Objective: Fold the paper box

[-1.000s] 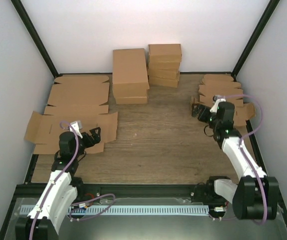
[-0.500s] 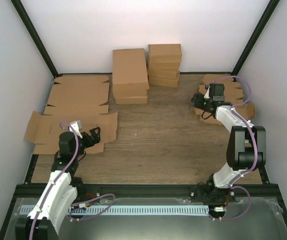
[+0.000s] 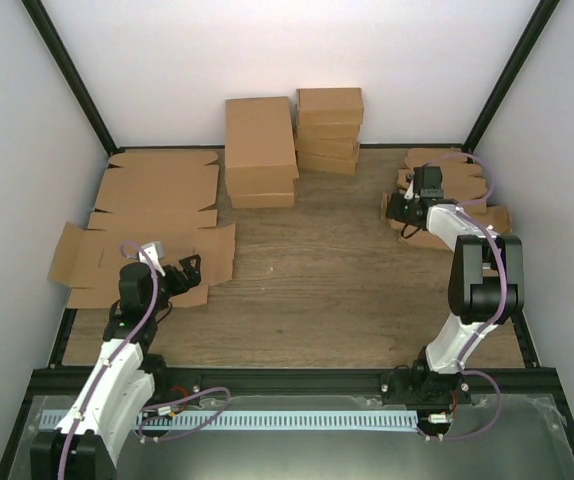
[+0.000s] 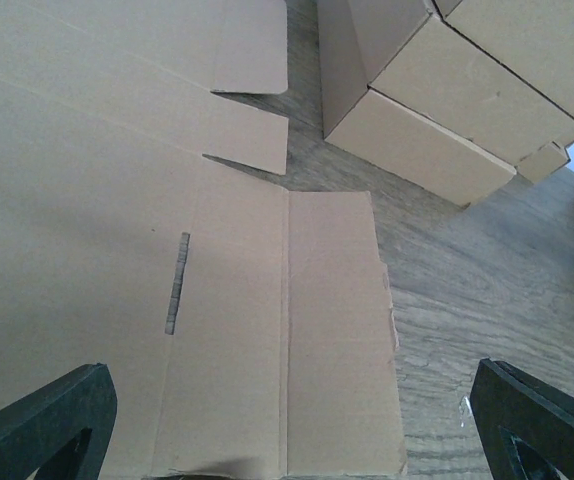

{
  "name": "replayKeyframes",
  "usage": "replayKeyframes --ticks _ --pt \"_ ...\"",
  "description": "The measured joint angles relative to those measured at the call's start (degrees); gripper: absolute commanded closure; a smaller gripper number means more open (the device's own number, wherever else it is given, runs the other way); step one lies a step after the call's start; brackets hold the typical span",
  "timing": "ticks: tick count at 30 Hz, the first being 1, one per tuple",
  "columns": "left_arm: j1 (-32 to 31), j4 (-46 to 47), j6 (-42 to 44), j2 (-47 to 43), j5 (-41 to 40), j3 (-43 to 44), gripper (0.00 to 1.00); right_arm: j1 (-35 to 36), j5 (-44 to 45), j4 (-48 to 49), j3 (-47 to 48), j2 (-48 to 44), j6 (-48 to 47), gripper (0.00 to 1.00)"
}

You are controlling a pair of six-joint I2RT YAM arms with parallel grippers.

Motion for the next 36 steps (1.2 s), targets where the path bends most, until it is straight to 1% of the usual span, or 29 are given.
replayKeyframes --ticks 2,9,13,21,24,28,31,34,36 --pt "0.0 0.0 0.0 0.0 -0.1 0.0 0.00 0.0 0.0 -0.2 0.9 0.9 -0.2 0.55" --pt "0.0 0.0 0.0 0.0 -0.2 0.0 0.00 0.0 0.6 -1.0 4.5 2.5 -0.6 0.56" --pt "0.0 0.0 0.0 0.0 -0.3 0.0 0.00 0.0 0.5 -1.2 6.0 4.0 -0.8 0.59" --pt "0.0 0.0 0.0 0.1 -0.2 0.0 0.00 0.0 0.7 -2.0 6.3 6.5 -1.1 0.60" --pt "0.0 0.0 0.0 0.1 -0.2 0.0 0.00 0.0 1.1 -2.3 6.3 6.6 -1.1 0.63" --pt "0.0 0.0 0.0 0.1 -0.2 0.0 0.00 0.0 2.0 -2.5 6.4 6.8 -1.4 0.72" --pt "0.0 0.0 0.0 0.1 -0.2 0.0 0.00 0.0 3.0 -2.8 6.4 6.8 -1.4 0.81" --pt "0.0 0.0 0.0 0.1 -0.3 0.0 0.00 0.0 3.2 -3.0 6.4 6.8 -1.6 0.97" --pt "0.0 0.0 0.0 0.1 -0.3 0.0 0.00 0.0 3.0 -3.2 6.5 6.8 -1.8 0.99"
